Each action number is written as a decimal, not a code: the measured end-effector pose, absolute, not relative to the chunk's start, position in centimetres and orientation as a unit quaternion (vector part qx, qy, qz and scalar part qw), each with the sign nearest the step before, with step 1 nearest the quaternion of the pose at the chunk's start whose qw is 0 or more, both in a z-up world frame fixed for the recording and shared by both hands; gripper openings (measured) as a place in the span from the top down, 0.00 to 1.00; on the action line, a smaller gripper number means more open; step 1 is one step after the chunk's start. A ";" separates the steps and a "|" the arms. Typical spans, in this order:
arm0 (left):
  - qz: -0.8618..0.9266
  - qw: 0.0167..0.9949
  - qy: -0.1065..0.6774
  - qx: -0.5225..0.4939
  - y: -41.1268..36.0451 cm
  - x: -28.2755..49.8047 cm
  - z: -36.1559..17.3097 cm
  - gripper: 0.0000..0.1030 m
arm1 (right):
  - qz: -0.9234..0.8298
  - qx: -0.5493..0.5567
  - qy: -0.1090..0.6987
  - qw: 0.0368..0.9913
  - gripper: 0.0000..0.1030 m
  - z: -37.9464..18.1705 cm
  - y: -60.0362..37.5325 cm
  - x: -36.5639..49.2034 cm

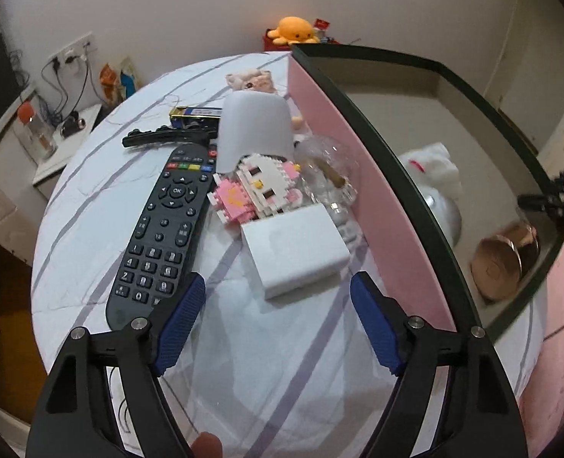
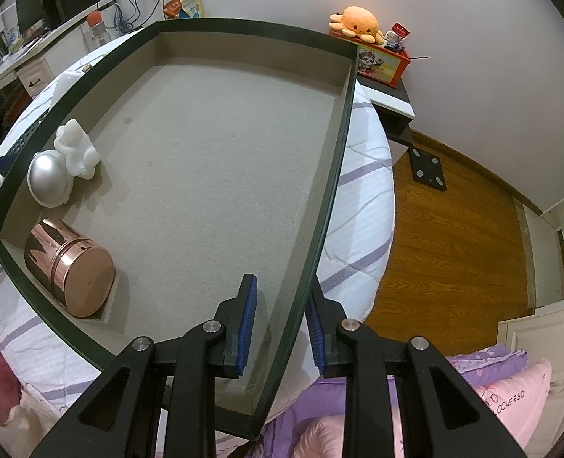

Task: Organize rigid objects
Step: 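Return the left gripper to the bed and grasp the white charger plug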

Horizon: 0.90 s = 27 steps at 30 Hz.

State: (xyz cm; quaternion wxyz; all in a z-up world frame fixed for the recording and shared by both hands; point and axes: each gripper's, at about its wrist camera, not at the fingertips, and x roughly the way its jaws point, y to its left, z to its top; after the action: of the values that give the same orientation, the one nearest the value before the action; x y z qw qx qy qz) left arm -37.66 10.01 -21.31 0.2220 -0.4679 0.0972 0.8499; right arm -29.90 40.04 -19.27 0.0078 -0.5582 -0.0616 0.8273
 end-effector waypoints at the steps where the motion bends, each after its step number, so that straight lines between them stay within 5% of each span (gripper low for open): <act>1: 0.853 0.214 0.096 -0.466 10.1 -38.0 -21.3 0.23 | 0.827 -0.559 -0.061 0.008 0.74 -19.3 40.0 -29.9; 6: 0.854 0.191 0.114 -0.470 10.7 -38.7 -21.9 0.32 | 0.825 -0.561 -0.064 0.011 0.74 -19.2 39.9 -30.2; 25: 0.862 0.176 0.073 -0.469 11.0 -39.6 -22.0 0.34 | 0.825 -0.561 -0.064 0.013 0.73 -19.3 40.0 -30.2; 27: 0.865 0.174 0.081 -0.464 11.2 -39.4 -21.8 0.44 | 0.825 -0.561 -0.065 0.013 0.73 -19.3 39.9 -30.2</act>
State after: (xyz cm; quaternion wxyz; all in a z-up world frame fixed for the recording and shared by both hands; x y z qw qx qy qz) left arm -39.38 11.23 -21.84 0.1741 -0.4642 0.0812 0.8646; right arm -30.23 39.94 -19.30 0.0128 -0.5607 -0.0648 0.8254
